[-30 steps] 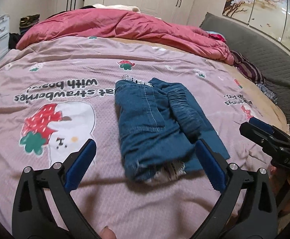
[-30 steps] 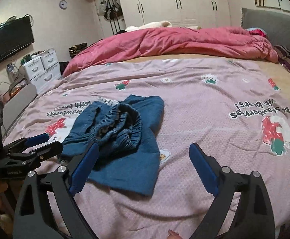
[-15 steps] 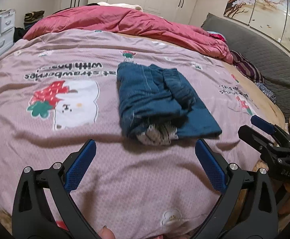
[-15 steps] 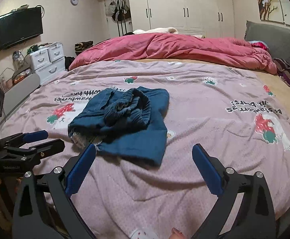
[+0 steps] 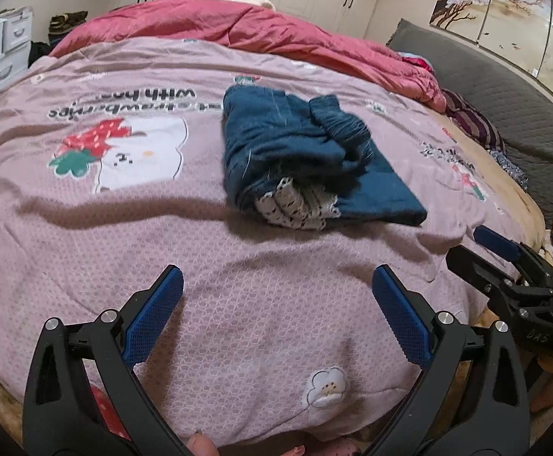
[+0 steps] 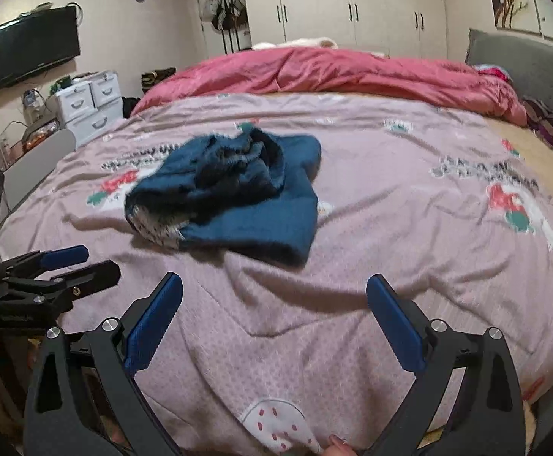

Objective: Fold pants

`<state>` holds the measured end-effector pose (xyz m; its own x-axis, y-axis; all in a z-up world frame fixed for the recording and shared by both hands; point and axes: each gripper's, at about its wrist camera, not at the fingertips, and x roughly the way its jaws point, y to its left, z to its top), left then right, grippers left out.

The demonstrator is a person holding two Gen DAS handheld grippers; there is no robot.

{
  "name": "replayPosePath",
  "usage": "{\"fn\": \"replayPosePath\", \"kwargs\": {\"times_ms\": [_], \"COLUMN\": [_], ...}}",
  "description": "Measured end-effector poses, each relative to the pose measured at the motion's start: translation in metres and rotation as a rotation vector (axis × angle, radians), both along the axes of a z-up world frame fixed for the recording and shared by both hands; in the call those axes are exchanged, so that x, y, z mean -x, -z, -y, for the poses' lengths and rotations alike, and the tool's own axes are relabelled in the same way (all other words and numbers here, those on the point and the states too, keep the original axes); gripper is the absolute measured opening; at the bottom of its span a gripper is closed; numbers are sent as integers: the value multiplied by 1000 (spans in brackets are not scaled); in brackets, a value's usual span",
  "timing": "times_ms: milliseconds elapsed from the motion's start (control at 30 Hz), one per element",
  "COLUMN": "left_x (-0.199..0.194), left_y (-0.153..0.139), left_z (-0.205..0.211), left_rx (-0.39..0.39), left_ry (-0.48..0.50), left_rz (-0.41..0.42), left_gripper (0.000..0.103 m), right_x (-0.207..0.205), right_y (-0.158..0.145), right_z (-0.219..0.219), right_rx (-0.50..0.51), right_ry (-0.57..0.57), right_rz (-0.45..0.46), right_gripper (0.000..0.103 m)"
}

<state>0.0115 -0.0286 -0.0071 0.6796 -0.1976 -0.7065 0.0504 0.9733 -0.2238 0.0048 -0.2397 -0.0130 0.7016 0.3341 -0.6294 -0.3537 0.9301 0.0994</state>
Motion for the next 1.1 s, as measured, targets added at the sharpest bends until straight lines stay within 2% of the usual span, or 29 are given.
{"fn": "replayPosePath", "kwargs": {"times_ms": [200, 1100], "left_x": [-5, -3], "left_y": [6, 2], "left_z": [-4, -1], "left_rx": [2, -14], "left_ry": [-18, -27], "left_rz": [-23, -29], "left_gripper": [94, 94], "right_x": [-4, -3], "right_y": [8, 5], "right_z": [-1, 3], "right_rx": [2, -6], "right_ry": [10, 20], "right_rz": [-24, -29], "right_gripper": [97, 97]}}
